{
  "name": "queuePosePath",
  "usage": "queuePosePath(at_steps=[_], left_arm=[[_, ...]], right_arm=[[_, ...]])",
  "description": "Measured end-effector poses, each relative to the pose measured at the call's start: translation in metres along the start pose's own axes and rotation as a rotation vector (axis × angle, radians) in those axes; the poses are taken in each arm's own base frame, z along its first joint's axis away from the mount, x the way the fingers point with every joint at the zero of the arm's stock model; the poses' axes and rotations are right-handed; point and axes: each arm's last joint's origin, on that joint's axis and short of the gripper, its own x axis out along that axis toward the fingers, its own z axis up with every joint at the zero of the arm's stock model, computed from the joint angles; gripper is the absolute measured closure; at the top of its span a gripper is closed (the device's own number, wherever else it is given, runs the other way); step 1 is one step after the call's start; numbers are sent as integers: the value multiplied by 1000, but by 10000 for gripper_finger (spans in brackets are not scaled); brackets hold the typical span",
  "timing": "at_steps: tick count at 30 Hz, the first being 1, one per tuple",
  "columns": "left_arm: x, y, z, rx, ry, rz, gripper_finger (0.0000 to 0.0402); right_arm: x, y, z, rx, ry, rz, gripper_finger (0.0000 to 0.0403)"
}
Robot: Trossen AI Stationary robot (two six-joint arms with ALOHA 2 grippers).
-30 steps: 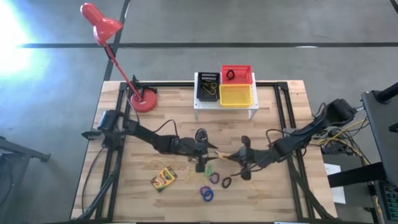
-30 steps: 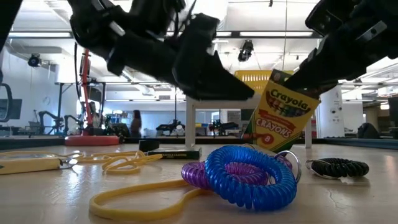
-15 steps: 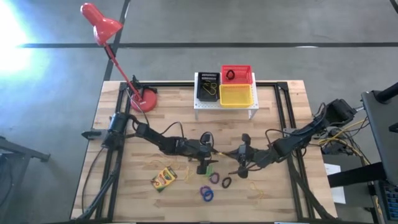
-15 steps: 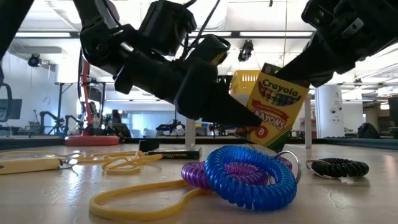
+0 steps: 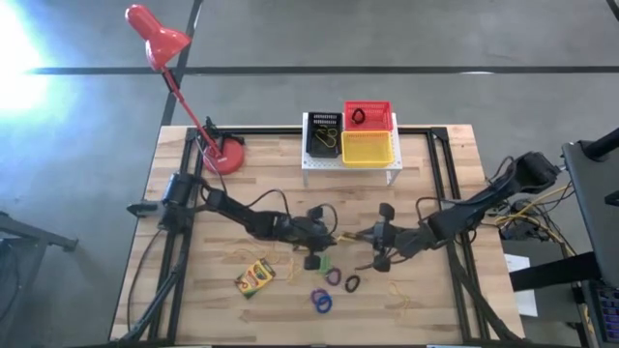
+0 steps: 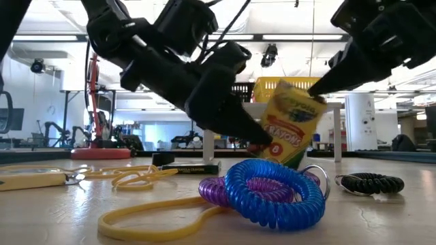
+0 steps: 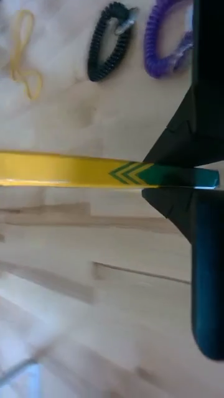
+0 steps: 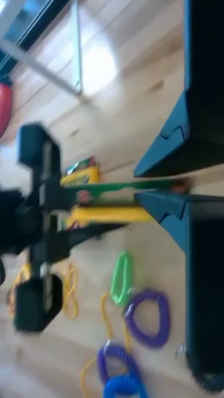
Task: Pick & Place Office Desk Supplies
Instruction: Put the yellow crayon box into the yellow bin on the shelf
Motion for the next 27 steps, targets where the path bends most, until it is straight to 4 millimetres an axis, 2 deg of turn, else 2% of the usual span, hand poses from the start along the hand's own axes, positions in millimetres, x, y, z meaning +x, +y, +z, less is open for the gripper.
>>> queuePosePath(at_steps=[3,8,17,21,27], left_arm=[[-7,1,-4,-28,101,9,348],[-23,2,3,-58,170,20,358],[-35,4,12,-121,183,22,359],[-46,5,24,-190,193,-24,358],[-51,6,32,-191,248,-23,358]], right_arm=[[-1,-5,7,3,29,27,318],[8,-10,22,-8,52,97,252],[39,-12,67,2,73,188,150],[56,-12,74,2,138,163,133],[77,-3,80,-60,160,167,142]])
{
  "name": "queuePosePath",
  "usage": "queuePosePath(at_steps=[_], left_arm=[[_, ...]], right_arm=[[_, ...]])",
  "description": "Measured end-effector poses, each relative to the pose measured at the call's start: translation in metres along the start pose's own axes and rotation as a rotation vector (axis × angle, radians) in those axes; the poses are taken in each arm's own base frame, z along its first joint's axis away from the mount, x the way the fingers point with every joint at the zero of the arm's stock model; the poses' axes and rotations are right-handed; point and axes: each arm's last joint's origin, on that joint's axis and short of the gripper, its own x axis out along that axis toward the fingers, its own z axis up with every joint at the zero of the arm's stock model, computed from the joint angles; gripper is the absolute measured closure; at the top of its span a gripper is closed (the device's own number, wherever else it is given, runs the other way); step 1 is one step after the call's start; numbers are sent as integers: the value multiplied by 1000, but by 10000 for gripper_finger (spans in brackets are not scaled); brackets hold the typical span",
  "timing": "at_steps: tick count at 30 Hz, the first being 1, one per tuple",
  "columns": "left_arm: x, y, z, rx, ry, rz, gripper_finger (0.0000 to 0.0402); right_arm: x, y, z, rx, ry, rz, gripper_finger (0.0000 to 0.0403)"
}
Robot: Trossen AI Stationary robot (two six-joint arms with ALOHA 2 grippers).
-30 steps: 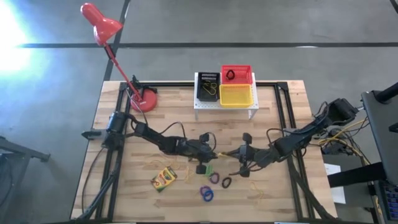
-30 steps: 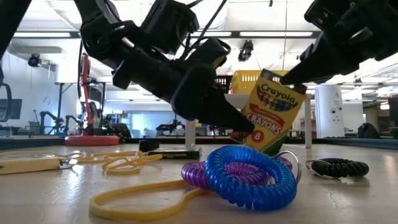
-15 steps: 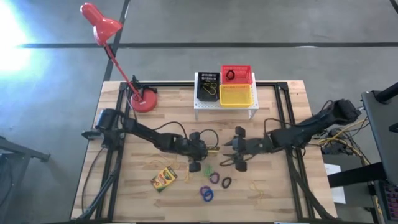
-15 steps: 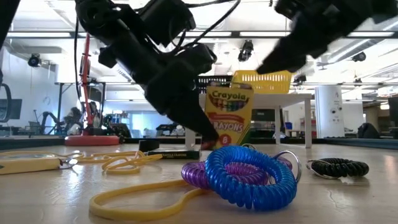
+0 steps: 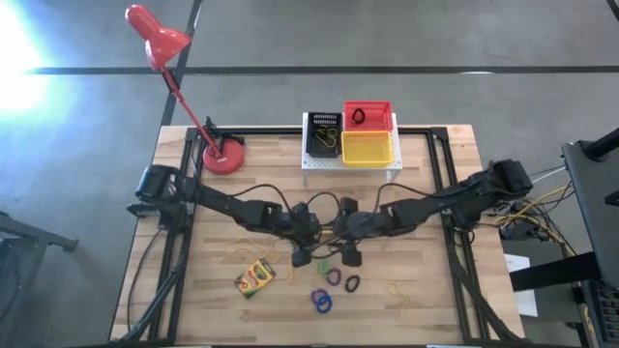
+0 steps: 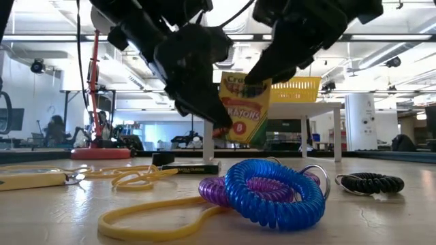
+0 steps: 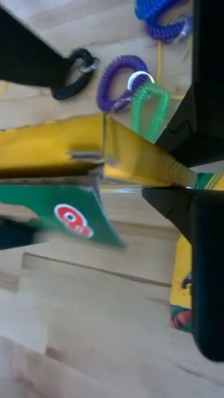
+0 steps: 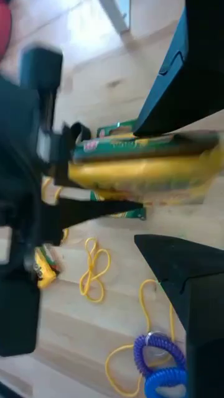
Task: Pick & Place Office Desk Supplies
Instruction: Put the yellow crayon box into the yellow bin on the shelf
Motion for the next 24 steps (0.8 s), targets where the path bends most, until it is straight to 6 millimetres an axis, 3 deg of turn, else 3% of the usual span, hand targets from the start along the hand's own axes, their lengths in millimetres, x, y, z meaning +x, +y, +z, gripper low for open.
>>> queuePosePath(at_steps=[8,13,17,24], left_arm=[[0,1,-2,23,36,-1,358],[0,1,-8,116,77,5,358],[0,2,-8,144,76,12,358],[0,2,-8,146,71,29,358]], right_arm=[[5,-3,8,-3,86,-33,169],[-4,-11,8,20,112,-44,151],[3,-13,-10,33,134,13,125],[17,-10,-28,64,-108,113,111]])
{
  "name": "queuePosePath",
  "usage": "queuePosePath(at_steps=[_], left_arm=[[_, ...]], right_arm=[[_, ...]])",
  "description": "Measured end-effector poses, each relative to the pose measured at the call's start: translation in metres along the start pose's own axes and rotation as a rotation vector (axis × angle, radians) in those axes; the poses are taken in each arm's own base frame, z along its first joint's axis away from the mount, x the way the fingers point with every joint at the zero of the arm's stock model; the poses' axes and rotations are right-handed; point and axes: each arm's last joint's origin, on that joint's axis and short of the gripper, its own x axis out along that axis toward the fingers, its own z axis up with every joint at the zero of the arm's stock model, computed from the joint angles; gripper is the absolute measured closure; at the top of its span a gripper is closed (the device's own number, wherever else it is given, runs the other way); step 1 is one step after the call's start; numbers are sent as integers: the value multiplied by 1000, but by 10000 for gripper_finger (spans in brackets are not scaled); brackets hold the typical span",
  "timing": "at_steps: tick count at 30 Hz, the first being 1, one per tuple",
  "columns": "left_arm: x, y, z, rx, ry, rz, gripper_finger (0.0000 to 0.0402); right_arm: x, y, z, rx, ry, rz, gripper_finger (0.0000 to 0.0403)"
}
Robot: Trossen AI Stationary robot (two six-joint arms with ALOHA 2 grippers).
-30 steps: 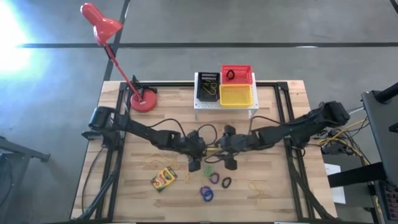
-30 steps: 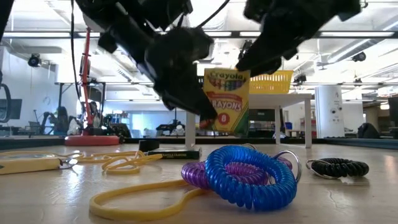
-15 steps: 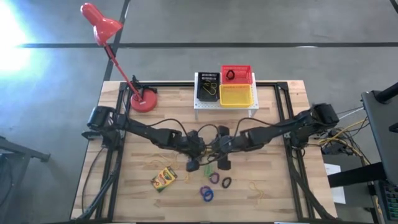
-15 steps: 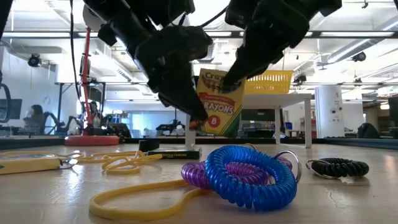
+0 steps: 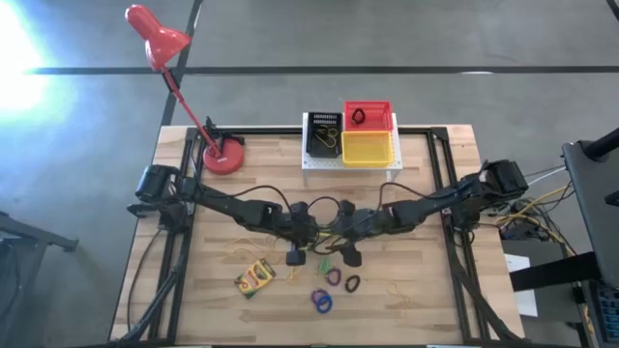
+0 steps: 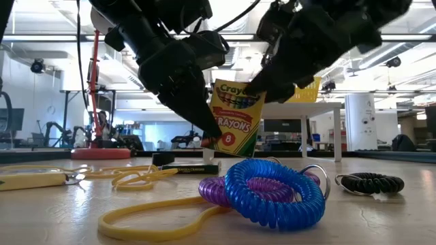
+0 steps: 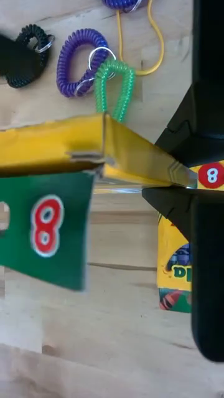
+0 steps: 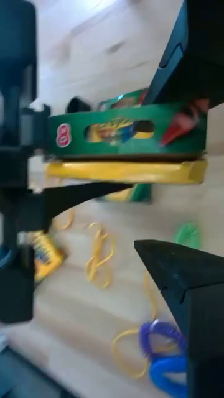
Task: Pick & Place Office Desk Supplies
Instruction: Put the yellow crayon box into the yellow bin on the shelf
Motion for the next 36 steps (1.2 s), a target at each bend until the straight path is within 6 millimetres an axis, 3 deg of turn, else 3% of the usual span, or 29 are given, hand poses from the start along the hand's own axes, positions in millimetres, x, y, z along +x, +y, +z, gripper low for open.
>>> queuePosePath(at_steps=[6,17,21,24,29,36], left_arm=[[0,0,-1,0,2,0,358],[0,0,-1,-17,1,0,354],[1,2,0,-41,-1,2,326],[-3,4,2,-33,-9,3,297],[-35,7,16,-1,-60,15,267],[-91,6,20,-6,-200,204,267]], right_arm=[[6,1,-1,1,-82,30,154],[5,1,1,30,-96,-7,307],[5,0,-1,71,-89,-18,363],[3,3,-5,111,-83,-32,384],[-15,9,-10,205,-129,-97,381],[-75,13,-3,298,-363,-289,381]])
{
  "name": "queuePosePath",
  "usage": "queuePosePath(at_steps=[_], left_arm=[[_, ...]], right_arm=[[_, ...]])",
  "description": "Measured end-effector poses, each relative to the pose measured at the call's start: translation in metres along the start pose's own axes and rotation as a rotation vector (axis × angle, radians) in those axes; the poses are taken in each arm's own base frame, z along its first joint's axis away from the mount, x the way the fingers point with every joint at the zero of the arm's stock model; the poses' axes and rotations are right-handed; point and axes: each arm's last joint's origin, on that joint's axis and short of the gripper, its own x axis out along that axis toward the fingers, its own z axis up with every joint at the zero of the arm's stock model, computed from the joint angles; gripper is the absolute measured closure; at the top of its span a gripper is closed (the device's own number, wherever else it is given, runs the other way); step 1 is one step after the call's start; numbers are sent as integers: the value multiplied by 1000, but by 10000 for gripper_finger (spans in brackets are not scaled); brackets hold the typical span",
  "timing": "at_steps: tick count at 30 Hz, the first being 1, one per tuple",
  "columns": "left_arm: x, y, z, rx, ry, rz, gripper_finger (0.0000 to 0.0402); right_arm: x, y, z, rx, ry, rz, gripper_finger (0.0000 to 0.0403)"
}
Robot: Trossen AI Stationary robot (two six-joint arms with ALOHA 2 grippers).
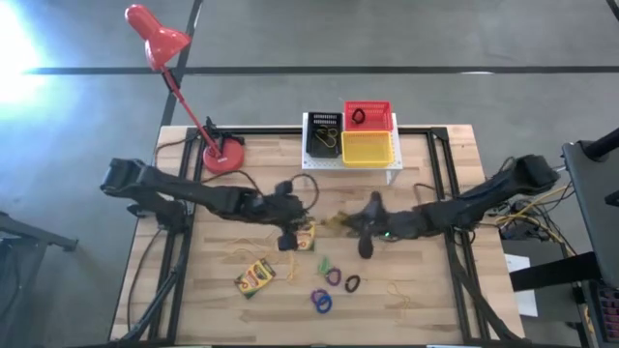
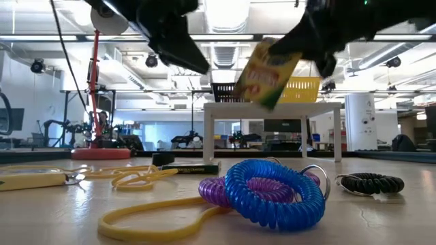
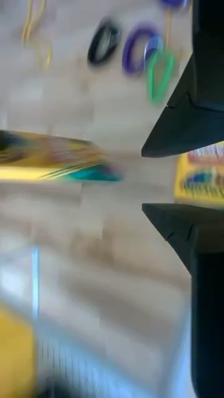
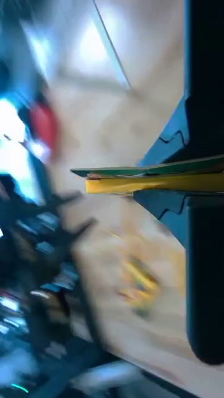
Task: Pick & Place Office Desk Supplies
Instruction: Put the yellow crayon box into the yellow bin on the shelf
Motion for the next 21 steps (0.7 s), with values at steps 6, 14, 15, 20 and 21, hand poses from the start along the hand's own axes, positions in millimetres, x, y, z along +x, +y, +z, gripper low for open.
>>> queuePosePath(at_steps=[6,14,15,20,21], left_arm=[[-10,-7,-16,-66,-170,161,269],[-1,-15,-53,-141,-305,111,269],[-1,-14,-56,-151,-307,111,270],[1,-13,-67,-162,-303,110,270],[1,-13,-68,-160,-299,111,270]], right_arm=[[-34,-20,46,48,-291,-302,381],[-41,-50,89,64,-428,-527,380],[-38,-55,91,81,-435,-552,380],[-23,-74,90,137,-442,-642,380],[-19,-75,89,141,-440,-651,380]])
